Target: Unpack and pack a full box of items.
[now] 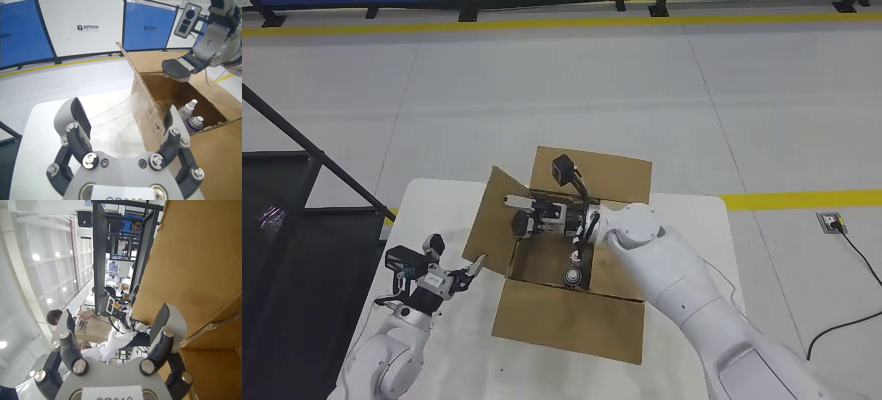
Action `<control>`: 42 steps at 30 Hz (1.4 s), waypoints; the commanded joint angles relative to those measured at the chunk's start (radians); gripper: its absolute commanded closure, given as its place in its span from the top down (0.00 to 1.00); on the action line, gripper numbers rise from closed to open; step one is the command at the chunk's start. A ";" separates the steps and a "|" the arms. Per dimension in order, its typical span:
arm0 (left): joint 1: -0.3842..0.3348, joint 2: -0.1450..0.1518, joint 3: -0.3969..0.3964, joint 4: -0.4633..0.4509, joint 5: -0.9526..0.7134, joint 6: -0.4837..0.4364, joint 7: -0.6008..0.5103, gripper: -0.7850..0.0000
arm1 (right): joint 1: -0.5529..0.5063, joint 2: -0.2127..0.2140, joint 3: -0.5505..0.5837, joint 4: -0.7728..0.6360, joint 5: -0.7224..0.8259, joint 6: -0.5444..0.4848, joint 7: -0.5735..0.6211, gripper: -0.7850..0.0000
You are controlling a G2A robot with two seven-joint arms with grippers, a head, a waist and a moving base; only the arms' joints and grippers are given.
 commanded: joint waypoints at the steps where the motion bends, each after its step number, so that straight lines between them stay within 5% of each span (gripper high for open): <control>1: 0.007 0.001 -0.016 0.006 0.001 0.009 0.003 1.00 | -0.007 0.009 0.022 -0.011 0.003 -0.017 0.011 1.00; 27: -0.039 -0.014 0.019 0.171 0.128 0.084 0.004 1.00 | -0.205 0.114 0.216 -0.371 -0.111 0.063 0.008 1.00; 42: 0.027 -0.010 -0.110 0.015 -0.020 0.012 0.105 1.00 | -0.241 0.126 0.250 -0.391 -0.130 0.091 -0.044 1.00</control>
